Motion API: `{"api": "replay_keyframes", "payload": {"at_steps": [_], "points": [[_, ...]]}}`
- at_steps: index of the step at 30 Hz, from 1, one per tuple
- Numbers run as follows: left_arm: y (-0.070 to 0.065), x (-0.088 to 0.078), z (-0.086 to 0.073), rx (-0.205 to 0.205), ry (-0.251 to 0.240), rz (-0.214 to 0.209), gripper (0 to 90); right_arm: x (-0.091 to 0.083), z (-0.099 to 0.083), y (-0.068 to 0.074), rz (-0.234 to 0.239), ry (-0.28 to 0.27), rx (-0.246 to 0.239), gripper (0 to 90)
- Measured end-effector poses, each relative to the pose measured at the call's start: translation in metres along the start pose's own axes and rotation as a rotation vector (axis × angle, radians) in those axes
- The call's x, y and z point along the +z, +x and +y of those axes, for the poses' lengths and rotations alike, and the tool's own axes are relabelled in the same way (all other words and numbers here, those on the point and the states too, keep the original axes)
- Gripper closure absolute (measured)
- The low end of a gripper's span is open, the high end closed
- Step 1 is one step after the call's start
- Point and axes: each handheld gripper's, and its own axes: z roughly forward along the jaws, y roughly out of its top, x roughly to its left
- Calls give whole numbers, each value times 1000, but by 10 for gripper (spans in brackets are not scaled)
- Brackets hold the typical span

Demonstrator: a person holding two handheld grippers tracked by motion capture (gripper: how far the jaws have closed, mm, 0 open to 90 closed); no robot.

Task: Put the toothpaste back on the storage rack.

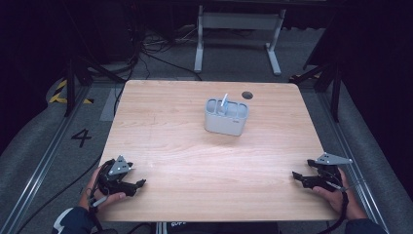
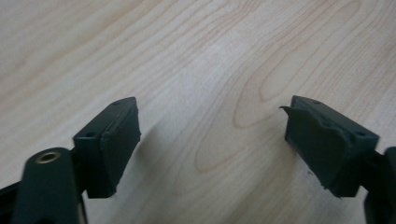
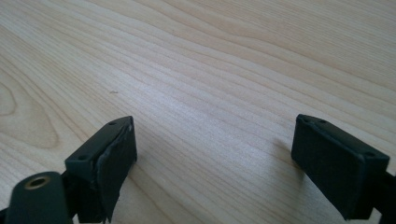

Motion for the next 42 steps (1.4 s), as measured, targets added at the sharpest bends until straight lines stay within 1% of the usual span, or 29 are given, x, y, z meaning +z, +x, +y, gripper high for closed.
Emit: {"api": "replay_keyframes", "payload": {"at_steps": [1, 2, 4, 7, 8, 9, 22, 23, 26, 27, 30, 31, 32, 33, 34, 36, 37, 39, 40, 42], "points": [[1, -2, -1, -5, 6, 12, 155, 0, 0, 0, 0, 1, 0, 141], [2, -5, -5, -30, 3, 28, 152, 0, 0, 0, 1, 0, -1, 141], [2, -5, -6, -26, 1, 33, 152, 0, 0, 0, 2, 0, -2, 141], [1, -7, -7, -42, 0, 40, 151, 0, 0, 0, 3, 0, -3, 141], [1, -7, -7, -34, 2, 46, 150, 0, 0, 0, 3, 0, -3, 141], [1, -7, -7, -37, 2, 49, 150, 0, 0, 0, 4, 0, -3, 141], [1, -7, -7, -35, 3, 53, 141, 0, 0, 0, 2, 1, -3, 142], [0, -7, -7, -47, 5, 51, 136, 0, 0, 0, 3, 1, -3, 142], [-1, -5, -6, -47, 12, 49, 122, 0, 0, 0, 3, 0, -3, 142], [0, -6, -5, -39, 20, 51, 115, 0, 0, 0, 3, 1, -4, 142], [0, -6, -5, -42, 20, 49, 111, 0, 0, 0, 3, 0, -4, 142], [-1, -5, -5, -49, 21, 48, 111, 0, 0, 0, 3, 0, -4, 142], [-1, -5, -5, -47, 21, 47, 97, 0, 0, 0, 3, 0, -3, 142], [0, -4, -4, -31, 15, 54, 97, 0, 0, 0, 3, 0, -3, 142], [-1, -3, -4, -51, 21, 46, 89, 0, 0, 0, 4, 0, -4, 142], [-1, -3, -4, -45, 22, 46, 72, 0, 0, 0, 4, 0, -4, 142], [0, -3, -3, -31, 24, 50, 71, 0, 0, 0, 4, 0, -4, 142], [0, -3, -3, -27, 24, 53, 71, 0, 0, 0, 4, 0, -4, 142], [0, -3, -4, -36, 23, 48, 71, 0, 0, 0, 4, 0, -4, 142], [0, -2, -3, -41, 23, 40, 63, 0, 0, 0, 4, 0, -4, 142]]}}
